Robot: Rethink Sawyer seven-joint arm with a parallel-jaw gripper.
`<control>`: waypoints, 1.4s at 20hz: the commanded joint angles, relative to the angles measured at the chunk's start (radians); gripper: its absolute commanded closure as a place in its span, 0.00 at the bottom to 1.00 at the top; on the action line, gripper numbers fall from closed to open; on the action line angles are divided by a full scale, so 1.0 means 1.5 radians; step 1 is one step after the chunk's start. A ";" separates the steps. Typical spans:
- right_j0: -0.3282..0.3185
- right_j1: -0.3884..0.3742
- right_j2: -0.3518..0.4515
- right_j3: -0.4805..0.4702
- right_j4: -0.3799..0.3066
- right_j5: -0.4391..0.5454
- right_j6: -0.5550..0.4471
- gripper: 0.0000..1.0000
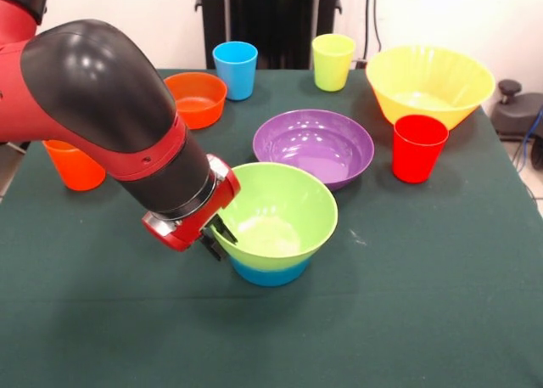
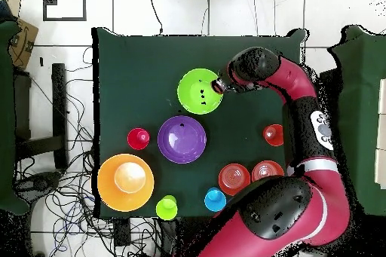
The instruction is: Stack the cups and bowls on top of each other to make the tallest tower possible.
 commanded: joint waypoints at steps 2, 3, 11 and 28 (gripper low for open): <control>0.004 0.050 0.027 0.077 -0.014 -0.051 -0.031 1.00; 0.005 0.050 0.025 0.075 -0.015 -0.050 -0.033 1.00; 0.009 0.051 0.018 0.070 -0.026 -0.047 -0.040 1.00; 0.008 0.045 0.016 0.073 -0.047 -0.051 -0.067 0.00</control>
